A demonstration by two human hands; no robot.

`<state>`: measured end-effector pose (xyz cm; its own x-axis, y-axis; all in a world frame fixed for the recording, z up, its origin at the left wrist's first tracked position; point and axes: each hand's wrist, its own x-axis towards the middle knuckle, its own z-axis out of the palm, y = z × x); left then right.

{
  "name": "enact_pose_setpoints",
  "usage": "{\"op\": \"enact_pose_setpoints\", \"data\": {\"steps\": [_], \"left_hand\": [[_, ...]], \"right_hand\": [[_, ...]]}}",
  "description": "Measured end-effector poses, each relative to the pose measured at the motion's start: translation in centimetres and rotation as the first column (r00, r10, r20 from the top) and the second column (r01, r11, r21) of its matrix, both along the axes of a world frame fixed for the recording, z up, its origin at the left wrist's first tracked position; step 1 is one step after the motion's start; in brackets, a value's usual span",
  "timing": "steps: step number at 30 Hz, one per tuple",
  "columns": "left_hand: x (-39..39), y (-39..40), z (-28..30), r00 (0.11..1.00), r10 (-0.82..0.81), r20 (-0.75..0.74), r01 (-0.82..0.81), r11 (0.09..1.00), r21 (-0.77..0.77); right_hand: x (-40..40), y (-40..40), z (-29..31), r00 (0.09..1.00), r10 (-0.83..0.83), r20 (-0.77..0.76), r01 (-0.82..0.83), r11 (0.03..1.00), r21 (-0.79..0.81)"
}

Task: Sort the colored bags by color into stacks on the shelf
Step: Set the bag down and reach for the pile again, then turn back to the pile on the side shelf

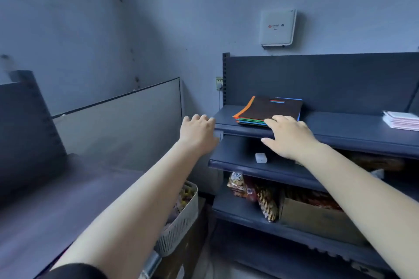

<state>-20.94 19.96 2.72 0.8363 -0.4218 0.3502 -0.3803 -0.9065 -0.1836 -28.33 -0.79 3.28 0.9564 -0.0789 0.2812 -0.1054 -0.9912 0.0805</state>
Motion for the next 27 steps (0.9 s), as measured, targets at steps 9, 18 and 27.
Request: {"op": "enact_pose_setpoints", "data": {"steps": [9, 18, 27], "left_hand": [[13.5, -10.7, -0.5, 0.986, -0.167, -0.005, 0.167, 0.985, 0.048], [23.5, -17.3, -3.6, 0.966, -0.252, -0.051, 0.255, 0.965, 0.061], [30.7, -23.0, -7.9, 0.955, -0.220, -0.198, 0.220, 0.975, -0.023]], "right_hand": [[11.3, -7.7, -1.6, 0.994, -0.104, -0.023, 0.105, 0.994, 0.043], [19.7, -14.1, -4.7, 0.977, -0.193, -0.095, 0.201, 0.976, 0.082], [25.9, -20.9, -8.6, 0.966, -0.235, -0.107, 0.249, 0.956, 0.155]]}}
